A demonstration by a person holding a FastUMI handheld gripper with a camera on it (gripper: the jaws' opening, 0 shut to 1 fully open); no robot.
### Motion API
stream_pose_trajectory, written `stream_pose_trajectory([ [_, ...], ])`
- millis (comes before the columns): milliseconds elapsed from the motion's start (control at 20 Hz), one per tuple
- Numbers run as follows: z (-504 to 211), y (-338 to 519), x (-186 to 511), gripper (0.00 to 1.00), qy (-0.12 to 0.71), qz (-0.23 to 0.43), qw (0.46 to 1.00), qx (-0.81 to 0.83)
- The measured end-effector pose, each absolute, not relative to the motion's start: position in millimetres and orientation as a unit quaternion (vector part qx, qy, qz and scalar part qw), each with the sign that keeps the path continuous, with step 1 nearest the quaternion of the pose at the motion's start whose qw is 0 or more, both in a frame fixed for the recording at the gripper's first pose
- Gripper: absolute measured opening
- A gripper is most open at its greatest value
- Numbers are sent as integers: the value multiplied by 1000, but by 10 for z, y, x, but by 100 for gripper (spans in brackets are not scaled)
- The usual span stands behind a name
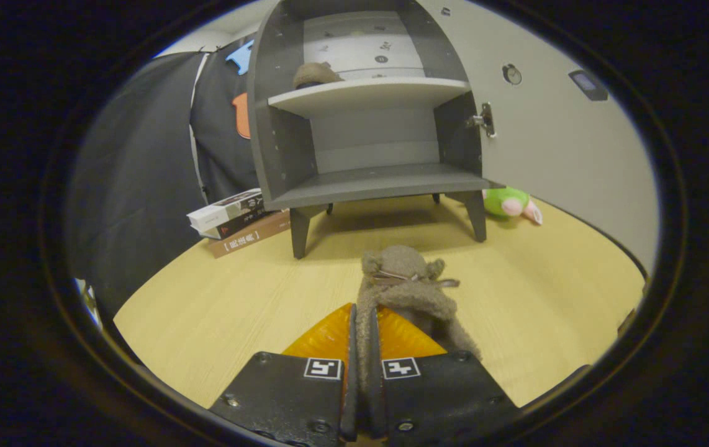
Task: Open the shoe cabinet door, grab the shoes and put them into the shoe cabinet, then close the shoe cabinet door.
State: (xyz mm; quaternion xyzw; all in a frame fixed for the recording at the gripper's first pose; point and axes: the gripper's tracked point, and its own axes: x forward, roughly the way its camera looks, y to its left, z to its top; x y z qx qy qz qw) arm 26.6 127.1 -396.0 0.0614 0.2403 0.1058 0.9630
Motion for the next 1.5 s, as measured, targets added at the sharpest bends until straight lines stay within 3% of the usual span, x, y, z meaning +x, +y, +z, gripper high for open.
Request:
stream_pose_trajectory([
  [750,-1668,1074,188,11,123,143,980,58],
  [1100,-444,1033,524,11,84,145,986,21],
  [1500,230,1129,1118,11,51,115,991,-39],
])
